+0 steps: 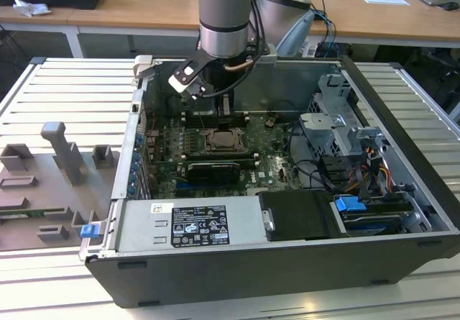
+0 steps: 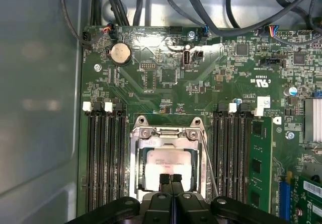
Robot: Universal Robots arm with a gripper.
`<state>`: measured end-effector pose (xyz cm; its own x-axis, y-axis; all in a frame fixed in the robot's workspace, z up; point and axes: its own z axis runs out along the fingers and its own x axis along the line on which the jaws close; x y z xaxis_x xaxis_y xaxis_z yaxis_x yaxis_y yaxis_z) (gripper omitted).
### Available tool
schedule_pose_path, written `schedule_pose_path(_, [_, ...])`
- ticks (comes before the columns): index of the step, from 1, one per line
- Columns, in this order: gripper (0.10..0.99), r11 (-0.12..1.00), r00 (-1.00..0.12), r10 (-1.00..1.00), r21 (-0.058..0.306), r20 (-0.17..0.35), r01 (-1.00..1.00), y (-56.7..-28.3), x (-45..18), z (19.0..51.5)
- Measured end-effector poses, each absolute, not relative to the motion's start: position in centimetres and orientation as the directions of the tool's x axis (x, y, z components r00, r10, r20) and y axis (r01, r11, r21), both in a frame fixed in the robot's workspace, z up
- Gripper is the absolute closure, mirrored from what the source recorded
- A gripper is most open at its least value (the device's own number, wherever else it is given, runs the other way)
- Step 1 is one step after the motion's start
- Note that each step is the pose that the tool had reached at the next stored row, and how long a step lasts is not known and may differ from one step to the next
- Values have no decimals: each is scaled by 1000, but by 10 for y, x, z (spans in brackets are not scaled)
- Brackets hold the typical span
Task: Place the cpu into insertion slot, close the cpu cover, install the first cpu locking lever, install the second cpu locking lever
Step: 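Install the first cpu locking lever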
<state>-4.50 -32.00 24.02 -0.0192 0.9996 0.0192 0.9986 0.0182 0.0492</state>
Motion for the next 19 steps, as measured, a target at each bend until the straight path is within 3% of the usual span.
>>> schedule_pose_path(15, [980, 19, -19, 1000, 49, 10, 999, -320, -45, 279])
schedule_pose_path(19, [980, 98, -99, 995, 47, 8, 994, -320, -45, 278])
